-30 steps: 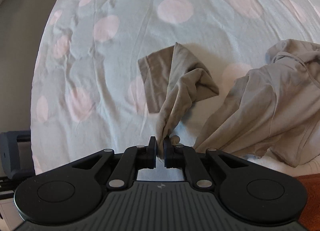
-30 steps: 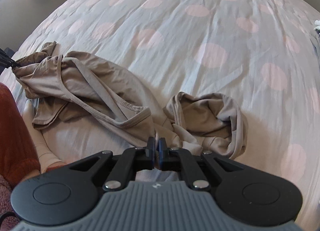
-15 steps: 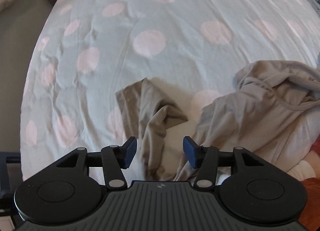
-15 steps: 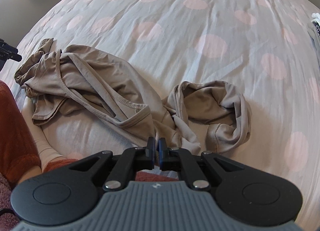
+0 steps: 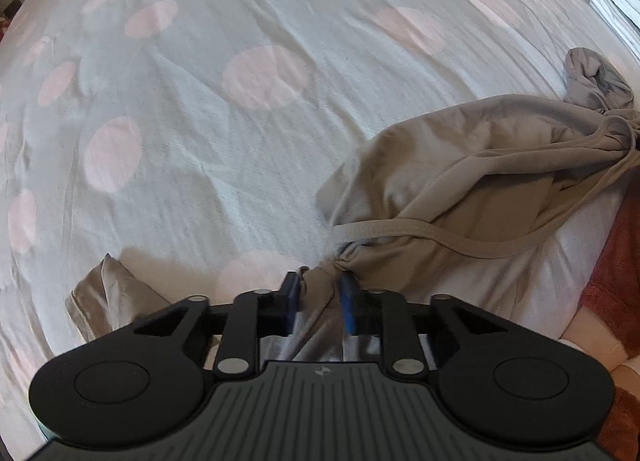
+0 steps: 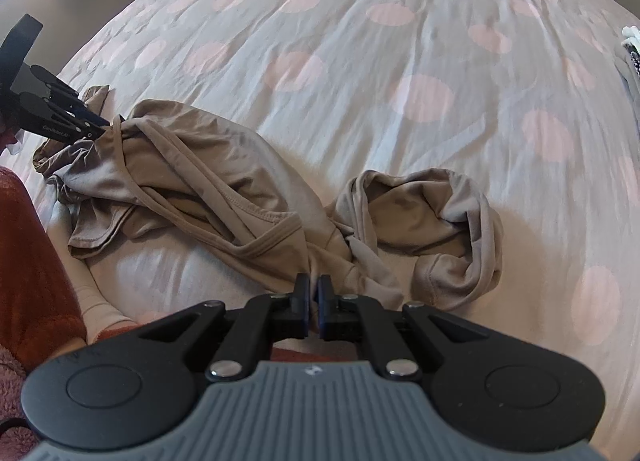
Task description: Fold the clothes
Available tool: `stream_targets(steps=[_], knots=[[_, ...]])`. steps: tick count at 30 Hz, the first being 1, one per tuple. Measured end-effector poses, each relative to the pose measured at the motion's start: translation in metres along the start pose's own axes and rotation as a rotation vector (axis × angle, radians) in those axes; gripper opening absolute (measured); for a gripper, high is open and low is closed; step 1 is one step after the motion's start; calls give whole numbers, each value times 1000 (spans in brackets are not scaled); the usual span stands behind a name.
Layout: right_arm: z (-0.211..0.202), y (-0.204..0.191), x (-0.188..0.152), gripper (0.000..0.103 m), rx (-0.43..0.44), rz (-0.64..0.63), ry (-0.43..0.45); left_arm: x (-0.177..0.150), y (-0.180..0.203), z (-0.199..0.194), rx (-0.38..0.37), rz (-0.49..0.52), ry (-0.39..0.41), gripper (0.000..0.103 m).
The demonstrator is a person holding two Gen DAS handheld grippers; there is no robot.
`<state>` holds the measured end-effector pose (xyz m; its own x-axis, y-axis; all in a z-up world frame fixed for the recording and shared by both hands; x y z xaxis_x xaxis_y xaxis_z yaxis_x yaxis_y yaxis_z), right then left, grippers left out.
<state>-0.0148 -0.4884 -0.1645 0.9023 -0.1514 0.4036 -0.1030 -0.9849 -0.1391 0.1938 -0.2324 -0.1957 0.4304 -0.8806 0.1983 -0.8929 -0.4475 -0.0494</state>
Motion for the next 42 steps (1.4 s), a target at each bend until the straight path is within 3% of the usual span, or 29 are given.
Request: stream_targets(steps=[5,11,16,18,23,26,29,34,42], knots=[[-17,6,27,5,-49,-11,98,7,-8,-32,58,-7,71,6],[-50,14,85,4,-164,-46,278,38,-27,-100,138,-69,274,5],[-38,10,76,4,-151,-61,243,55,-29,-154,177,-61,450,5],[-34,8,72,4,-146,-67,229,52,-23,-154,178,-18,444,5],[-23,4,64,4,-133,-82,194,25,2,-107,152,100,306,5],[-16,2,58,4,-125,-91,173,5,21,-89,74,162,252,5],[-1,-8,36,4,-86,-122,82,-12,42,-76,-20,245,189,6],[6,-17,15,5,-73,-161,-4,-36,67,-56,-108,358,69,7],[-17,-31,22,15,-25,-145,78,-49,54,-69,-91,316,105,18]])
Point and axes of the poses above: each gripper's, at about its wrist camera, not at the fingertips, and z roughly the way its jaws point, y to its right, x to its top, the point moved 5 cm from there along z, roughly the way its jaws point, and after that the axes turned 2 degrees about -y, right-handed, at the moved point
